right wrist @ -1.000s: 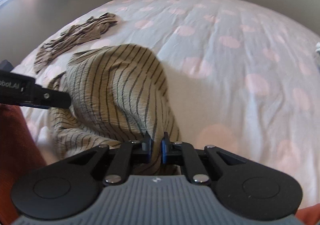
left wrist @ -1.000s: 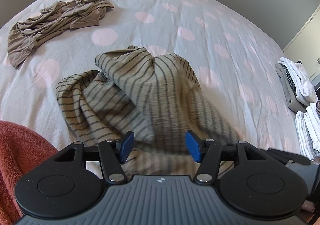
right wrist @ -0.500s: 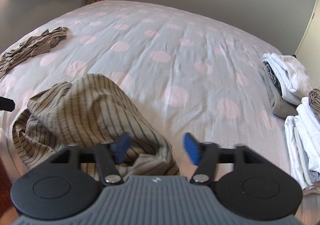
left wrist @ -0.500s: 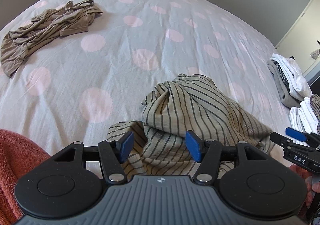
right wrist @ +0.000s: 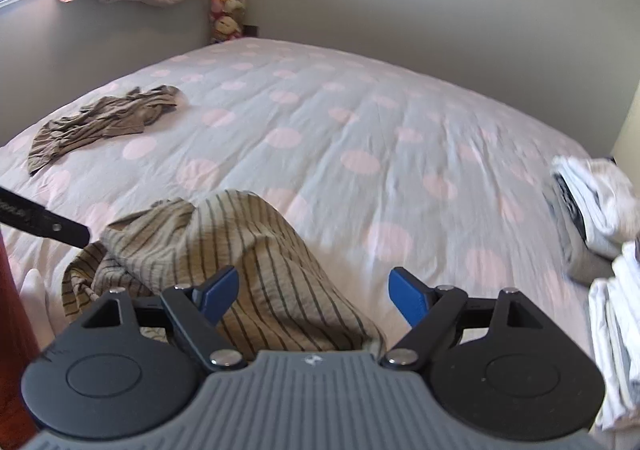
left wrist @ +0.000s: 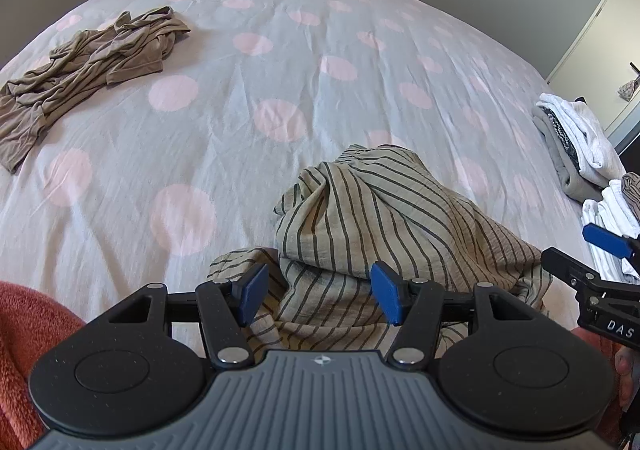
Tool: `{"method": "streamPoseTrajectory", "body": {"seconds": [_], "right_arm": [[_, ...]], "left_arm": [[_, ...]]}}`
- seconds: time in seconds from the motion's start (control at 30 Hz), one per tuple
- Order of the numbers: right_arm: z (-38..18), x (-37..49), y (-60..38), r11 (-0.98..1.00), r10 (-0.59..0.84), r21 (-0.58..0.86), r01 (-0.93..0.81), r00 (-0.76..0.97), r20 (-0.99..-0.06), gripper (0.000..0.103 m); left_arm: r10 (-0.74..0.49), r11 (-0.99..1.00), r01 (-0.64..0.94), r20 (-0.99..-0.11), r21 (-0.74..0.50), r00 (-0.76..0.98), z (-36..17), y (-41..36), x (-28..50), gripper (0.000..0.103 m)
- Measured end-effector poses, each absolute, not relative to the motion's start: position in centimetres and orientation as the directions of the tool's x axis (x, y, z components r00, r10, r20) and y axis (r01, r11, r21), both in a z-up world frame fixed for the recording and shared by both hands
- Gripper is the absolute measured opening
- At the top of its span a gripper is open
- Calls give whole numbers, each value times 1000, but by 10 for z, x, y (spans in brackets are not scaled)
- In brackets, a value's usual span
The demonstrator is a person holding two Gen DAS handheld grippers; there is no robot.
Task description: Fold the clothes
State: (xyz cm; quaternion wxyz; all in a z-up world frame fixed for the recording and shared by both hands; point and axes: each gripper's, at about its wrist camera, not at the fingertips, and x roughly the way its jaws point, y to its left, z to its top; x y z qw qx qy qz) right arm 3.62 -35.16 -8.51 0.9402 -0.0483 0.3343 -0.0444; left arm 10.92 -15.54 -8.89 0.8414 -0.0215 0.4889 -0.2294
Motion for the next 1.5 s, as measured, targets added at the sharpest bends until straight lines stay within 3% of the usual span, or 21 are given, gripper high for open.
{"method": "streamPoseTrajectory", "body": {"seconds": [0.47,0.57,0.83,1.17,1.23,1.27,1.3,1.37,1.4,1.47,1.5], "right_arm": [[-74,82,-347,996,27,-58,-74,815,-578,86],[-75,100,-349,994,29,-67,-85,804,-595,90],[-92,154,-349,989,123,17,-149,743,-658,91],[-143,216,-344,980,156,42,-192,624,-766,88],[-157,221,-347,980,167,67,-187,588,-791,72],[-164,222,-348,980,174,83,-182,571,-803,57],[-168,221,-349,978,188,105,-178,555,-810,47],[-171,217,-351,977,202,126,-173,543,-815,45],[-170,215,-351,977,202,128,-171,546,-813,39],[-166,211,-353,978,199,128,-165,553,-809,25],[-158,210,-354,979,193,123,-160,566,-801,23]], "left_arm": [[-454,842,494,-778,-216,434,-75,-181,165,56],[-444,830,523,-798,-194,409,-80,-186,181,62],[-385,838,498,-887,-222,254,-131,-189,218,62],[-334,861,455,-927,-226,172,-176,-197,234,62],[-324,859,467,-929,-210,179,-179,-200,232,62],[-325,856,475,-928,-206,184,-178,-201,231,58],[-328,852,483,-926,-204,188,-177,-202,229,48],[-356,838,495,-918,-230,176,-174,-203,227,28],[-367,832,499,-915,-242,168,-173,-203,227,20],[-372,826,512,-911,-237,179,-168,-205,225,9],[-374,823,521,-906,-225,199,-162,-206,224,8]]}}
